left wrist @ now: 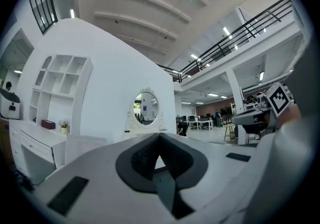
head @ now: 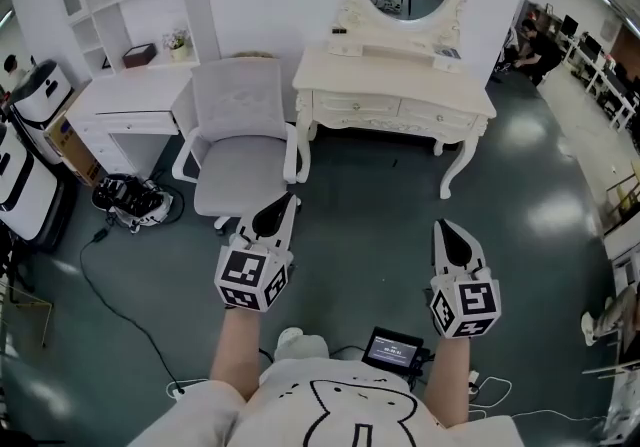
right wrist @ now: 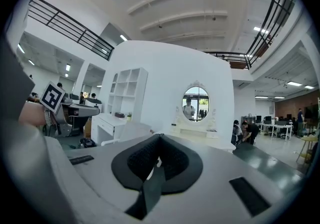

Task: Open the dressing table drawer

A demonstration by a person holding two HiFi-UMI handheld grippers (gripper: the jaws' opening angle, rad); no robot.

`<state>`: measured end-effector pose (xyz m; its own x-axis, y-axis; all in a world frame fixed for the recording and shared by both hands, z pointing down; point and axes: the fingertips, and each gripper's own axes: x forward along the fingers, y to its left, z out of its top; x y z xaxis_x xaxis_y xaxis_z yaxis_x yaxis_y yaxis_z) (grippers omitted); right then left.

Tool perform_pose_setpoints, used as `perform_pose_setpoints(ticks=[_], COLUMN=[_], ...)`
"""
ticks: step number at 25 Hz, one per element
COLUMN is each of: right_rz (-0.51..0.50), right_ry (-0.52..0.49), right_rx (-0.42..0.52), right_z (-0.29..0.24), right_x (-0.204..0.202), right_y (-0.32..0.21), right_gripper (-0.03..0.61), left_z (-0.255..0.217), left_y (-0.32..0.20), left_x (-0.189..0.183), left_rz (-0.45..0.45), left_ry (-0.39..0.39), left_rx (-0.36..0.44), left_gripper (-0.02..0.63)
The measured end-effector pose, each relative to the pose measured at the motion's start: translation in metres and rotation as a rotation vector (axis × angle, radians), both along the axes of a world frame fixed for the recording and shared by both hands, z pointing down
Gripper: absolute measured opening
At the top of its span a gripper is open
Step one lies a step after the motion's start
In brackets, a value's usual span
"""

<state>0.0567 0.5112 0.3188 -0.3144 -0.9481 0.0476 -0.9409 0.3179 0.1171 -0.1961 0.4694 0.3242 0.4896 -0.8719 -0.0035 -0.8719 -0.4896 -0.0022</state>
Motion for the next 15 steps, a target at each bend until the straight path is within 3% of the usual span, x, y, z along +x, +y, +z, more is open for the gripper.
perform_pose_setpoints(ticks=[6, 15], right_rz=[0.006, 0.032], right_ry=[-0.007, -0.006], right_rx=[-0.013, -0.007], right_z=[0.01, 0.009], right_x=[0.007, 0.016], right_y=[-0.022, -0.098], right_gripper=[0.021, 0.021], left_z=[0.005, 0.01], left_y=[-0.028, -0.113], left_x=[0.012, 0.023], left_rz=[0.018, 0.04], left_ry=[-0.013, -0.005], left_rx=[-0.006, -0.008], left_gripper=[0.003, 0.003])
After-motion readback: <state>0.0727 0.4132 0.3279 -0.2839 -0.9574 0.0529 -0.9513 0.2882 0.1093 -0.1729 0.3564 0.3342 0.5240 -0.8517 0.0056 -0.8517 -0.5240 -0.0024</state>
